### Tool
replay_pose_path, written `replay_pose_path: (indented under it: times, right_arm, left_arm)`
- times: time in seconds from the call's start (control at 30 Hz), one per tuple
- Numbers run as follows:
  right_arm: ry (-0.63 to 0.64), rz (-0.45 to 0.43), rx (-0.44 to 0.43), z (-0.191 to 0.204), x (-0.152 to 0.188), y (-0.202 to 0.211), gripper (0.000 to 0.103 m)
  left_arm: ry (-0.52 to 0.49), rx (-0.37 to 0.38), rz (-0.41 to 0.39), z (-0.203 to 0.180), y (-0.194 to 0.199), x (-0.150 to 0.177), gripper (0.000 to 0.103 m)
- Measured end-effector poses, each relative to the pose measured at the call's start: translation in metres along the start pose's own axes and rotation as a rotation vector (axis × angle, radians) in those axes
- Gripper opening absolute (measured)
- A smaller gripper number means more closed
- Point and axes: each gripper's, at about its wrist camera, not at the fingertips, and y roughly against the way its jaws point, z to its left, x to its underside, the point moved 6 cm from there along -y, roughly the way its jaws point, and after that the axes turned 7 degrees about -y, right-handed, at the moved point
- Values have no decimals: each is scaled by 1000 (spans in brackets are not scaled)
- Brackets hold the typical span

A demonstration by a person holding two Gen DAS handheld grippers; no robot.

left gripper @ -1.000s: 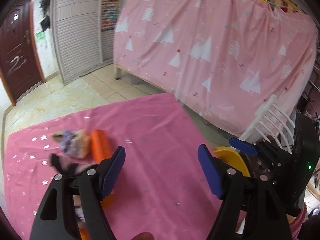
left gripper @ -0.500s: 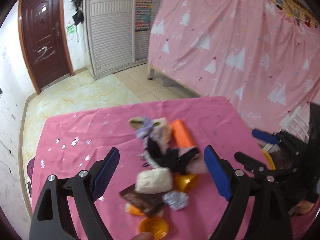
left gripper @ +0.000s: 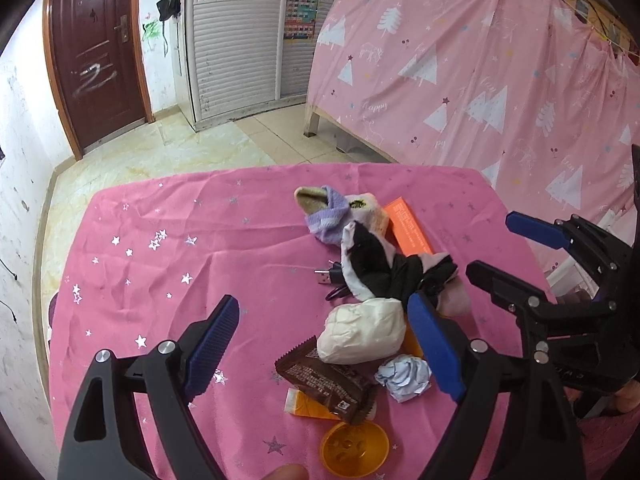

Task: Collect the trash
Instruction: 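Grasp the white tissue ball with the left tool while the right tool grasps the black-pink sock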

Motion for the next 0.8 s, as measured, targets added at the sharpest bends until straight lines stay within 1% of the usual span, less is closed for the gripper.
replay_pose_path:
  times: [0.2, 0.33, 0.37, 0.4, 0.43, 0.47, 0.5, 0.57, 0.6, 0.67, 0.8]
  right_arm:
    - [-16, 0, 2, -3, -1, 0, 69]
    - [-31, 4, -8, -7, 1, -2, 69]
    - [-31, 5, -10, -7, 1, -3, 69]
    - [-29, 5, -17, -7, 1, -3, 69]
    - [-25, 4, -22, -5, 1, -3, 69]
    - [-18, 1, -31, -2, -1, -2, 69]
    - [-13, 0, -36, -1, -2, -2, 69]
    - [8, -6, -46, 7, -5, -2, 69]
    - [15, -9, -51, 10, -6, -3, 69]
    - [30, -8, -61, 18, -9, -5, 73]
    - [59, 6, -74, 33, -11, -13, 74]
  left_arm:
    - [-8, 47, 5, -9, -11, 3, 80]
    - [-27, 33, 3, -14, -21, 4, 80]
    - [-32, 33, 3, -15, -23, 5, 76]
    - [-34, 33, 5, -15, -25, 6, 66]
    - [-33, 48, 14, -15, -27, 8, 60]
    - [-29, 68, 17, -16, -27, 10, 51]
    - [-25, 74, 14, -14, -26, 11, 44]
    - [-23, 31, 0, -9, -22, 11, 43]
    - [-17, 21, -7, -6, -20, 11, 43]
    - [-4, 20, -16, 2, -14, 12, 43]
    - [18, 2, -48, 18, 2, 11, 43]
